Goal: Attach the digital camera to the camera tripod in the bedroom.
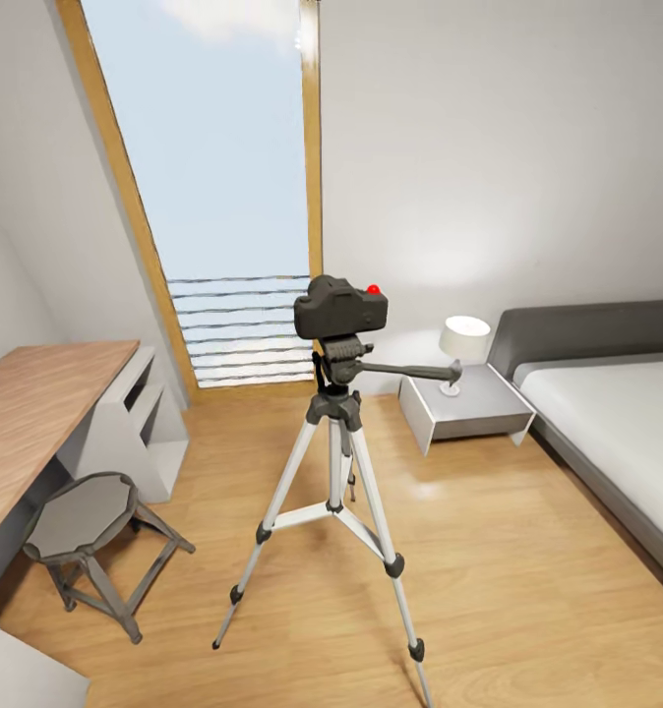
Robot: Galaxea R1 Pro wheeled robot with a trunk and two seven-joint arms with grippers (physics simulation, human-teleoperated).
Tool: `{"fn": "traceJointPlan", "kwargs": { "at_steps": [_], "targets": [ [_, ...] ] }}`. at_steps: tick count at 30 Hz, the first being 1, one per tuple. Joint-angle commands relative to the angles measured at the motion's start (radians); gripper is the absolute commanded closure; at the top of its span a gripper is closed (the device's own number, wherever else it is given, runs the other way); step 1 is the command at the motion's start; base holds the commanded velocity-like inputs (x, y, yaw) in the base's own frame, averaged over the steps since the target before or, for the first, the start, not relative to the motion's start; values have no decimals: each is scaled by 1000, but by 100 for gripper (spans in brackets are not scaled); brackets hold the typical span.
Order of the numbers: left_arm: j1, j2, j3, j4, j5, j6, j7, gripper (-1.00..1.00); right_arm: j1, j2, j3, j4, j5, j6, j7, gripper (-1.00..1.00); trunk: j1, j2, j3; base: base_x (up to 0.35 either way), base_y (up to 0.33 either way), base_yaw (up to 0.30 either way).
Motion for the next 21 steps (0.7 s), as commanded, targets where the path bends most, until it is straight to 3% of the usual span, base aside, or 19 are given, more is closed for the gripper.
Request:
{"fn": "traceJointPlan", "kwargs": {
  "at_steps": [1, 21],
  "targets": [
    [0, 0, -9, -2, 7, 1, 5, -100, -2, -1, -9, 3, 8, -6, 2, -100, 1, -2, 0, 0, 0, 0],
    [0, 0, -8, -2, 7, 1, 5, -100, -2, 0, -9, 3, 8, -7, 1, -100, 1, -2, 32, 0, 0, 0]
  ]
}}
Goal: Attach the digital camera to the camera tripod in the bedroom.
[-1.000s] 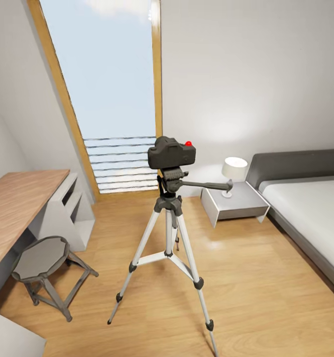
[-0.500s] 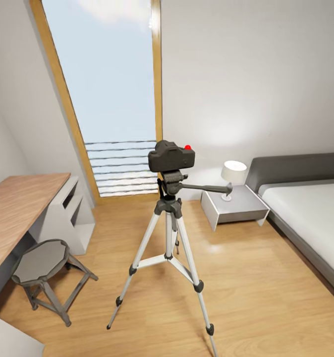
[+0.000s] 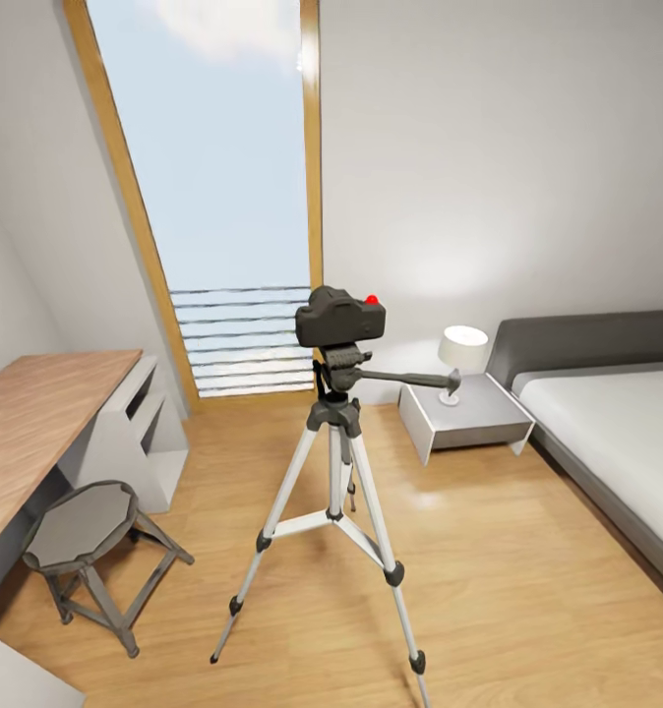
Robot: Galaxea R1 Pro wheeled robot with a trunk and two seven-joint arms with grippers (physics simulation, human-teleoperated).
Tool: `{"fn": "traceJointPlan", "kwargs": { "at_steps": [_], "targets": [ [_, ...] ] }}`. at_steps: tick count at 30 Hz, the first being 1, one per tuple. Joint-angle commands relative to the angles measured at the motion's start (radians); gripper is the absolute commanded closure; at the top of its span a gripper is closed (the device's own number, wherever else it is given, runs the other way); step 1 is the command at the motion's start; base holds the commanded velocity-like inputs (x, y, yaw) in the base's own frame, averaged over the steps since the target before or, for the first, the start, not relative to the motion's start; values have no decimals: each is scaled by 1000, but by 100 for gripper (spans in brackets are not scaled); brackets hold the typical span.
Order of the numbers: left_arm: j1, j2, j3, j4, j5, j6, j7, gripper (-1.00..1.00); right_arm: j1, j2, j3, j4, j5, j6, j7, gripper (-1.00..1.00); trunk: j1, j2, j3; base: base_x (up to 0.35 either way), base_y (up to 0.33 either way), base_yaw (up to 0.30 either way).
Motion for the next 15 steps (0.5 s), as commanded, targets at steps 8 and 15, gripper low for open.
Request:
{"fn": "traceJointPlan", "kwargs": {
  "at_steps": [8, 15],
  "targets": [
    [0, 0, -9, -1, 7, 1, 5, -100, -2, -1, -9, 3, 8, -6, 2, -100, 1, -2, 11, 0, 0, 0],
    [0, 0, -8, -1, 7, 1, 5, -100, -2, 0, -9, 3, 8, -6, 2, -100, 1, -2, 22, 0, 0, 0]
  ]
}}
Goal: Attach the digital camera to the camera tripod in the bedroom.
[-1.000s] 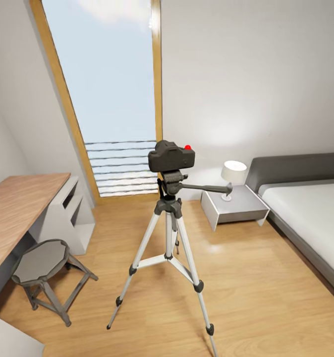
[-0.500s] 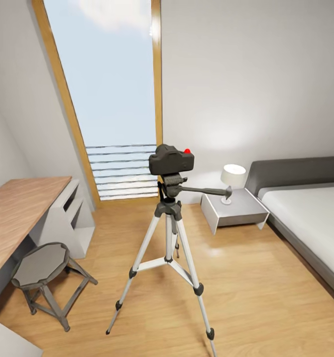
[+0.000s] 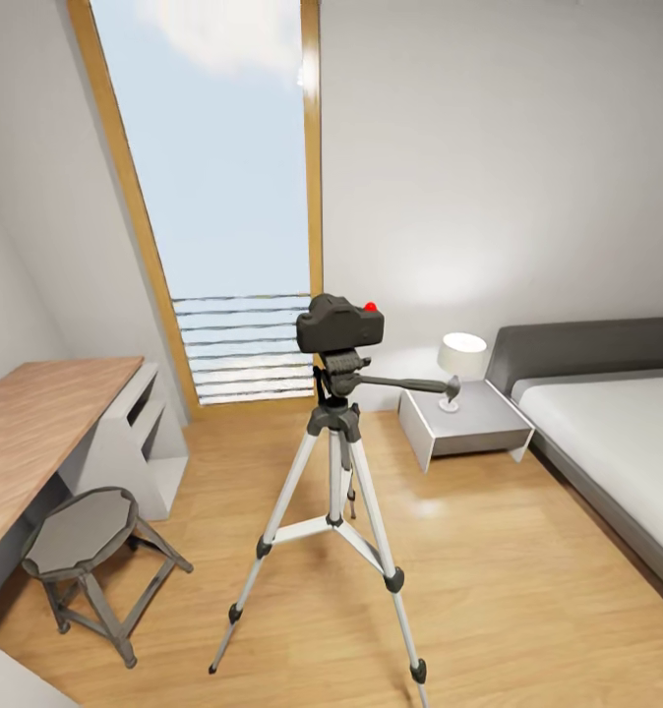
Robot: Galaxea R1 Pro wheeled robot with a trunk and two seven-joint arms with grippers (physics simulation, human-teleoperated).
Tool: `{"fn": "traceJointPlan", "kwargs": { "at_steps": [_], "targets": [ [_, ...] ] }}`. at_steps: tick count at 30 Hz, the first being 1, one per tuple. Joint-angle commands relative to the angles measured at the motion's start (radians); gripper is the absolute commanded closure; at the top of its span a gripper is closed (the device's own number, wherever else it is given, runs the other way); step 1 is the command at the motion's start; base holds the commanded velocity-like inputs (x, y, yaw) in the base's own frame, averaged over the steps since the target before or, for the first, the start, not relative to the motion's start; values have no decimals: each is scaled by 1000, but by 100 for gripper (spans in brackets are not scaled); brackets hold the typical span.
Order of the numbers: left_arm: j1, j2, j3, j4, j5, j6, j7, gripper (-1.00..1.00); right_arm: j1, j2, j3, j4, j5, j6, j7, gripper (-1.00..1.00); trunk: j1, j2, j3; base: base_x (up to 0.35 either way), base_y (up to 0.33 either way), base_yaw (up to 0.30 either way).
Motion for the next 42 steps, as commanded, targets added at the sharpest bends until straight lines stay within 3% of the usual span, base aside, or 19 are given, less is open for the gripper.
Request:
{"fn": "traceJointPlan", "kwargs": {
  "at_steps": [1, 42],
  "targets": [
    [0, 0, -8, -2, 7, 1, 5, -100, -2, 0, -9, 3, 8, -6, 2, -100, 1, -2, 0, 0, 0, 0],
    [0, 0, -8, -2, 7, 1, 5, -100, -2, 0, -9, 3, 8, -7, 1, -100, 1, -2, 66, 0, 0, 0]
  ]
}}
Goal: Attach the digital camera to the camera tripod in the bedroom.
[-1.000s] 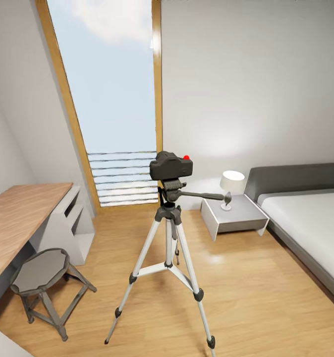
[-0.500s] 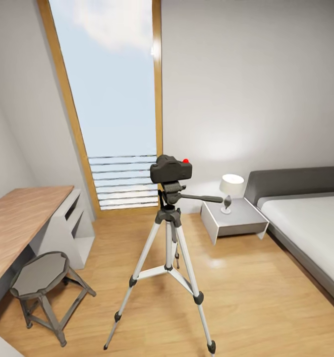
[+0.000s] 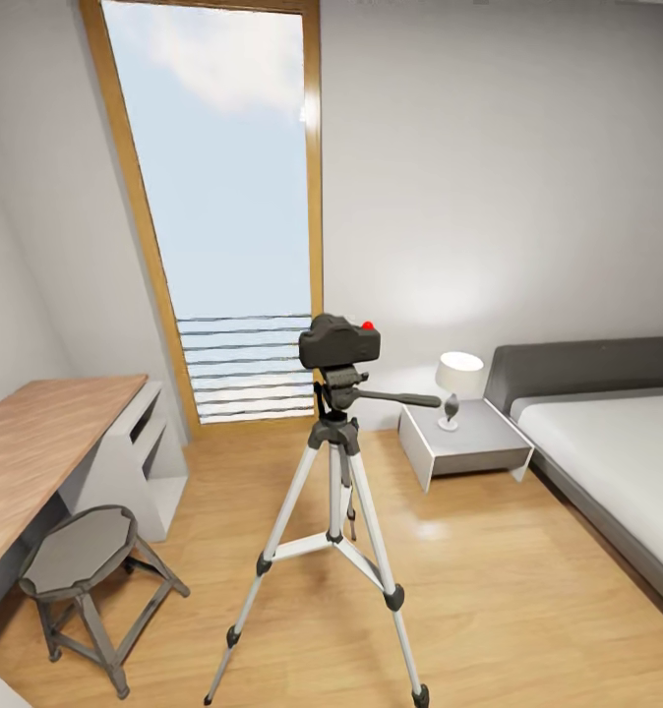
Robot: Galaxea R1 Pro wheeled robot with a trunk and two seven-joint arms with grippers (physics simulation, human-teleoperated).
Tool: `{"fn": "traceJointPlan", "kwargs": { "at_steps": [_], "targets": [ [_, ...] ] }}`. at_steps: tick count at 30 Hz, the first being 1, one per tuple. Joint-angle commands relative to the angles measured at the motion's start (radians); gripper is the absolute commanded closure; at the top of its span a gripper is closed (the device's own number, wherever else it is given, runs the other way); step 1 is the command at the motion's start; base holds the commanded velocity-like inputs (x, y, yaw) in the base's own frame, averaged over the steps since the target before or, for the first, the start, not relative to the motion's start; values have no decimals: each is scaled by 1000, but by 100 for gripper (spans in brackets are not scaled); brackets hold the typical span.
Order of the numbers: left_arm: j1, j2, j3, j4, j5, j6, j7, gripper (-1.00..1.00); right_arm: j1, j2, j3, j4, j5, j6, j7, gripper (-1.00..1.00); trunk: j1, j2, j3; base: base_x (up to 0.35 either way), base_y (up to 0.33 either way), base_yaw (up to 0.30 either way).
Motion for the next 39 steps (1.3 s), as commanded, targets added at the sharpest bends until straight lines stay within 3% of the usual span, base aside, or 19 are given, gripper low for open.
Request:
{"fn": "traceJointPlan", "kwargs": {
  "at_steps": [1, 19, 39],
  "targets": [
    [0, 0, -8, -2, 7, 1, 5, -100, -2, -1, -8, 3, 8, -6, 2, -100, 1, -2, -1, 0, 0, 0],
    [-1, -6, -2, 5, 21, -10, 15, -100, -2, 0, -8, 3, 9, -6, 2, -100, 1, -2, 28, 0, 0, -28],
    [13, -12, -1, 15, 12, -14, 10, -100, -2, -2, -8, 3, 10, -8, 2, -100, 1, -2, 60, 0, 0, -118]
  ]
}}
